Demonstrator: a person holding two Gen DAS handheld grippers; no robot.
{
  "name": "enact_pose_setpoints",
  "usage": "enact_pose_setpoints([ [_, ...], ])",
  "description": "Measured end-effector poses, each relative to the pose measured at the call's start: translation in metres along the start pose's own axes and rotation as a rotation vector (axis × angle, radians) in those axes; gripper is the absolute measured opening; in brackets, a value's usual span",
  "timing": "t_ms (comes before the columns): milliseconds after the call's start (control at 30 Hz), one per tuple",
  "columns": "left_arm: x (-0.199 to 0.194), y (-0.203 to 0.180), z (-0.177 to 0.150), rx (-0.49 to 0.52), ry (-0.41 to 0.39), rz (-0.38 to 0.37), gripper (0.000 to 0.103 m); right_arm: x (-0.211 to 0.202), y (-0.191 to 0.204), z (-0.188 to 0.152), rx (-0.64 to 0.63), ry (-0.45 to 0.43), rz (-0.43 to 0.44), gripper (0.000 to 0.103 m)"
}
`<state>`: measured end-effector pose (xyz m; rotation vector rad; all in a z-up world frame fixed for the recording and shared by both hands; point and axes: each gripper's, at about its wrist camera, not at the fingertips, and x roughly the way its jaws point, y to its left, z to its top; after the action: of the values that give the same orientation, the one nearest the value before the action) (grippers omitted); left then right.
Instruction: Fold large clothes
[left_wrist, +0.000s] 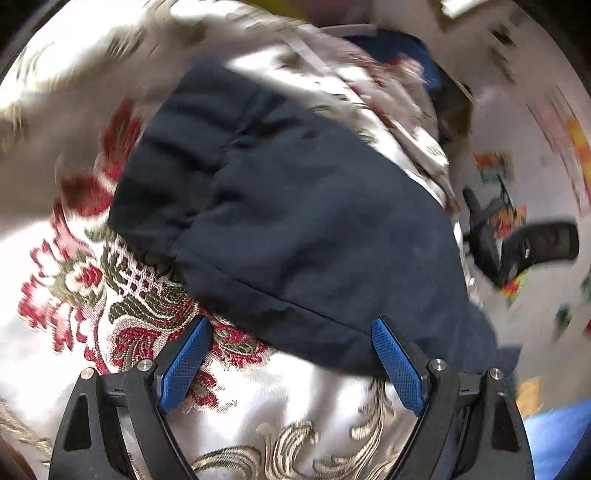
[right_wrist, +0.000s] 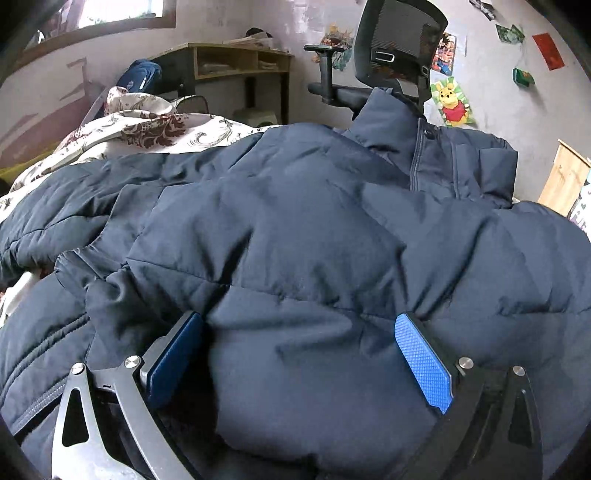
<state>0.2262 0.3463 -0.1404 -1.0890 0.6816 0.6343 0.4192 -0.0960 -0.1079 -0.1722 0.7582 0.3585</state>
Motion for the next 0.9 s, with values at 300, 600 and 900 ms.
enact_pose_setpoints([
  [300, -0.003, 0.0, 0.021, -0.089, -0.063, -0.06, 0.029, -0.003, 0.002, -0.004, -0.01, -0.029, -0.019, 0.102],
  [600, -0.083, -0.072, 0.013, 0.235, -0.306, -0.062, 0.008, -0.046, -0.01, -0.004, 0.057, -0.116, 0.072, 0.102],
  [900, -0.156, -0.203, -0.047, 0.709, -0.445, -0.24, 0.007, -0.125, -0.048, 0.002, -0.03, -0.146, 0.069, 0.102],
])
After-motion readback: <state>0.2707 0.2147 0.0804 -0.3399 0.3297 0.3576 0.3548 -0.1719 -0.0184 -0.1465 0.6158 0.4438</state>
